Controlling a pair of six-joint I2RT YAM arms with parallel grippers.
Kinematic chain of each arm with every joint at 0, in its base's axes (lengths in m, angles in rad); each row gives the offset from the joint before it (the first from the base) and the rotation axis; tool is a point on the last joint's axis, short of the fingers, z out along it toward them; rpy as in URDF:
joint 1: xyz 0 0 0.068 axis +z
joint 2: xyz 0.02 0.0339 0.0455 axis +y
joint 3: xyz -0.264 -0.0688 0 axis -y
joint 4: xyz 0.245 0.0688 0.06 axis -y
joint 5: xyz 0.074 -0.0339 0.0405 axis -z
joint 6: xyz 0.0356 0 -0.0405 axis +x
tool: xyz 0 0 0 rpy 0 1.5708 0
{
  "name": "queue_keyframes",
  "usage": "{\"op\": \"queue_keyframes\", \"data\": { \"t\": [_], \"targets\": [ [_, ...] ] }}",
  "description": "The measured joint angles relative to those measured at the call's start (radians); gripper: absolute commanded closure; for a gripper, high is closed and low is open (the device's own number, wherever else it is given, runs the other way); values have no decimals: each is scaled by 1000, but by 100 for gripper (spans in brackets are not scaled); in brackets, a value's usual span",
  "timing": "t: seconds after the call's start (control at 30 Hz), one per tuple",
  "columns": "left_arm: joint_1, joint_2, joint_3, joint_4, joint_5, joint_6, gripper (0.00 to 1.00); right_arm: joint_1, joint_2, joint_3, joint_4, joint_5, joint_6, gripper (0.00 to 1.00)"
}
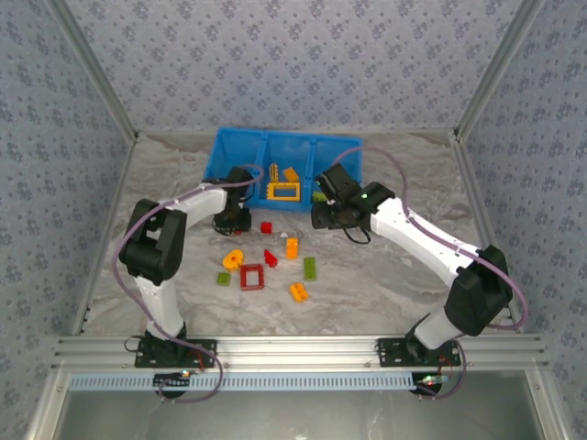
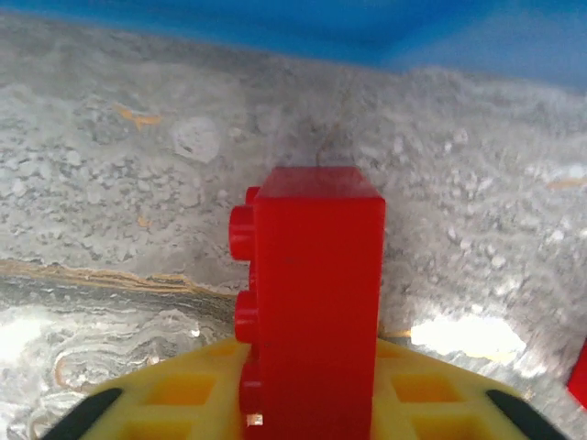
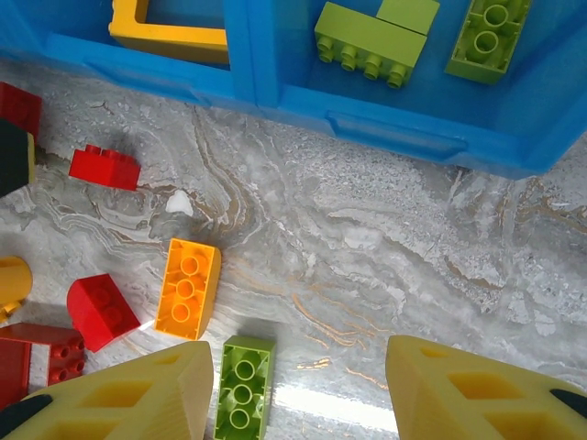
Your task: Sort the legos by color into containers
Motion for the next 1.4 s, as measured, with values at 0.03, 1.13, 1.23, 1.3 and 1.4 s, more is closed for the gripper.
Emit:
{"op": "queue_keyframes", "data": {
  "t": [0.03,1.13,1.23,1.3,1.4],
  "targets": [
    [0,-1,0,-2,-7,2,84,0,-3,-7,6,-3,-2,45],
    [135,635,1212,-339,2,-45,82,147,164,-194,115,-150,-2,28],
    [131,635,1213,-343,8,-52,81,157,200,-154,116,-140,31,26],
    [130,636,1213,-345,14,-56,80,165,222,-139,115,-137,48,28],
    [131,642,1213,-347,16,-61,80,174,264,-116,101,-138,70,32]
  ]
}}
